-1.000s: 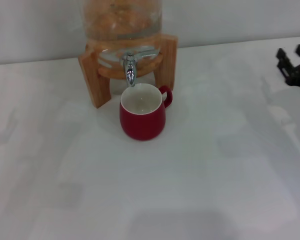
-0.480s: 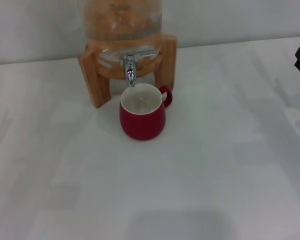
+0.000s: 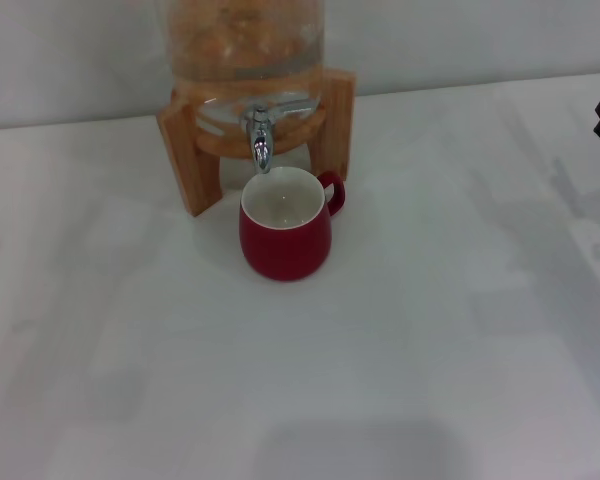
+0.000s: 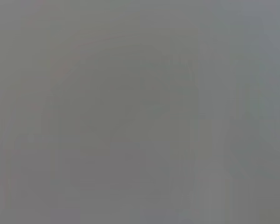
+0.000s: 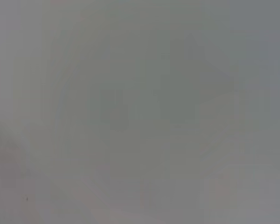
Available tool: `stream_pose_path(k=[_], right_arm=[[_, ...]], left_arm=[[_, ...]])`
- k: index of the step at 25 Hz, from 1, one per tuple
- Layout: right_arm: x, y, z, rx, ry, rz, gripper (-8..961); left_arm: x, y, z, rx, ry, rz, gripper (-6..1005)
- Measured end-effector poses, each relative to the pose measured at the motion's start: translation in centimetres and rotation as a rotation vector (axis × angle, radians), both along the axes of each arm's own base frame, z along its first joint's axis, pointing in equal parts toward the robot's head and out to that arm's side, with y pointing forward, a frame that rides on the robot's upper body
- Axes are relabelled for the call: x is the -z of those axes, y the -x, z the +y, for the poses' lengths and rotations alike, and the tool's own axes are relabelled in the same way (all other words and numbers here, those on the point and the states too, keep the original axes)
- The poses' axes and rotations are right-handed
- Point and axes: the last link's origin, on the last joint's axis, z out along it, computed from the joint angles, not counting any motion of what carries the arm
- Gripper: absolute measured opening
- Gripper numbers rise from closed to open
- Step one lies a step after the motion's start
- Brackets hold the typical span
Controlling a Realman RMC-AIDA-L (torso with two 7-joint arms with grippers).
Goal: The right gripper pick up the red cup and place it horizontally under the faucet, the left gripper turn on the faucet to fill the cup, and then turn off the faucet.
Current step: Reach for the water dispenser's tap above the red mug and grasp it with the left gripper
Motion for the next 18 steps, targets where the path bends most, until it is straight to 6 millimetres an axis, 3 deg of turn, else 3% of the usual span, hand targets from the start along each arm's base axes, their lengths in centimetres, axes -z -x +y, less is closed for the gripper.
stream_pose_path(k=[12, 18], right_arm=[[0.8, 0.0, 0.0, 0.006, 0.036, 0.035, 838], [1.0, 0.1, 0.1, 0.008, 0.049, 0.05, 838]], left_arm=[[-3.0, 1.2, 2.3, -0.155, 0.144, -0.053, 845], [-5.4, 1.3, 3.3, -0.256, 0.26, -0.05, 845]])
